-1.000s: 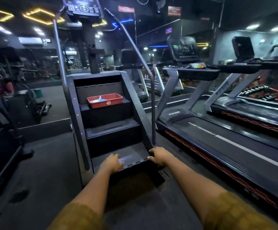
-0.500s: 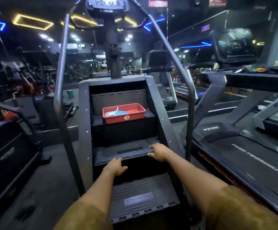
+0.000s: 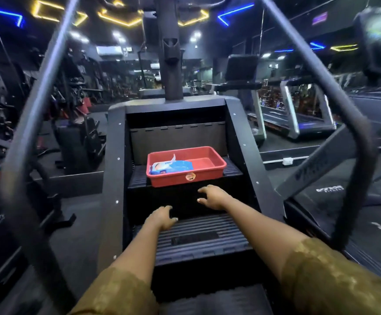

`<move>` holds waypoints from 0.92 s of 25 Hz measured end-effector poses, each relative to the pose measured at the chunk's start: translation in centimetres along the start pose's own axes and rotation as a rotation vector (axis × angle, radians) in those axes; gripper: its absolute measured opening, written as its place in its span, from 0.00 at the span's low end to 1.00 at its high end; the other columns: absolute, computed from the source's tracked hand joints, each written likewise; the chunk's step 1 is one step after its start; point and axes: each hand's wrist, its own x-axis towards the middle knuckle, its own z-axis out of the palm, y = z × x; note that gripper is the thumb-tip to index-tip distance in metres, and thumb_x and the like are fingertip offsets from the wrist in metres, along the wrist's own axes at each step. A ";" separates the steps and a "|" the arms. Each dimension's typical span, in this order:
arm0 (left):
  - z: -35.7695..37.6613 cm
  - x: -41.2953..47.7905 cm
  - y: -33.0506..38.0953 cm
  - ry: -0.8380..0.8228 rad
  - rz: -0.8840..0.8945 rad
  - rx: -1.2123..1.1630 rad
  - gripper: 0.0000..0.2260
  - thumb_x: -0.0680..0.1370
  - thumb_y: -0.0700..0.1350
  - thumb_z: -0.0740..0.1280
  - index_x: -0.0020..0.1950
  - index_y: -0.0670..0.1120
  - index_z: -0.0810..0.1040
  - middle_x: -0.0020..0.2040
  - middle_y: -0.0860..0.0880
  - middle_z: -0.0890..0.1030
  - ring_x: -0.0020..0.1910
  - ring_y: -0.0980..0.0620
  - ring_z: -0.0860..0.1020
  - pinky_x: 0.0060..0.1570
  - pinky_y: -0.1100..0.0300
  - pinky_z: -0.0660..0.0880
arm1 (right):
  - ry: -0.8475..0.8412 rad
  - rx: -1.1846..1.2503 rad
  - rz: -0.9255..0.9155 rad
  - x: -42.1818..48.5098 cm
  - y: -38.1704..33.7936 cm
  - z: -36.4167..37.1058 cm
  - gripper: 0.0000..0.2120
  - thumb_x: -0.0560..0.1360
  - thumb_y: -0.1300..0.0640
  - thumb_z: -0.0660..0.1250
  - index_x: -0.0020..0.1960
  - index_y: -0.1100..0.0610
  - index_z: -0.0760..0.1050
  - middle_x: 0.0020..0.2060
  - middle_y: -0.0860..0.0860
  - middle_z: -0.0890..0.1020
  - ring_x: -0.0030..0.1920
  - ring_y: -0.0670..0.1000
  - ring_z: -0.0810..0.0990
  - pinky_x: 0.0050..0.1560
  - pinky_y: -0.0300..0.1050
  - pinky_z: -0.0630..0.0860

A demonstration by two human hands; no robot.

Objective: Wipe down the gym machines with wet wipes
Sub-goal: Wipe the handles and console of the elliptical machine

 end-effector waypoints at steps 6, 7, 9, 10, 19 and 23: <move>-5.4 13.1 -1.7 0.245 0.096 -0.054 0.24 0.80 0.50 0.62 0.74 0.45 0.63 0.72 0.45 0.66 0.71 0.46 0.66 0.67 0.53 0.65 | 0.125 0.155 0.009 15.0 -0.2 -2.6 0.19 0.77 0.57 0.63 0.67 0.58 0.71 0.65 0.56 0.74 0.65 0.55 0.72 0.63 0.42 0.64; -5.9 14.4 -1.9 0.271 0.101 -0.073 0.24 0.80 0.50 0.62 0.74 0.45 0.63 0.72 0.45 0.66 0.71 0.46 0.66 0.66 0.53 0.65 | 0.122 0.158 0.018 16.8 -0.1 -2.7 0.19 0.76 0.58 0.62 0.67 0.58 0.71 0.65 0.56 0.74 0.65 0.55 0.71 0.63 0.41 0.63; -6.6 16.9 -2.6 0.308 0.108 -0.128 0.24 0.79 0.49 0.63 0.74 0.46 0.63 0.73 0.45 0.66 0.71 0.46 0.66 0.66 0.53 0.65 | 0.117 0.184 0.030 20.2 0.0 -3.0 0.19 0.76 0.60 0.62 0.67 0.60 0.71 0.65 0.56 0.74 0.65 0.54 0.72 0.62 0.40 0.63; -6.8 18.2 -3.0 0.326 0.119 -0.152 0.24 0.79 0.48 0.63 0.74 0.46 0.63 0.73 0.45 0.66 0.71 0.46 0.65 0.66 0.53 0.64 | 0.111 0.211 0.044 21.9 0.0 -3.1 0.19 0.76 0.60 0.62 0.67 0.60 0.71 0.64 0.56 0.75 0.64 0.54 0.73 0.61 0.40 0.65; -8.0 26.3 -3.8 0.362 0.140 0.010 0.25 0.81 0.50 0.59 0.77 0.50 0.56 0.76 0.51 0.58 0.77 0.50 0.52 0.73 0.52 0.48 | -0.041 0.086 0.048 33.1 -0.8 3.3 0.26 0.76 0.59 0.57 0.73 0.49 0.60 0.67 0.56 0.65 0.68 0.58 0.63 0.65 0.54 0.65; -7.9 29.1 -3.6 0.242 0.102 0.248 0.25 0.83 0.47 0.53 0.78 0.53 0.49 0.79 0.54 0.48 0.77 0.50 0.42 0.73 0.46 0.41 | -0.024 -0.058 -0.076 34.4 -0.4 4.7 0.27 0.76 0.57 0.58 0.72 0.42 0.59 0.63 0.54 0.65 0.65 0.56 0.62 0.62 0.55 0.63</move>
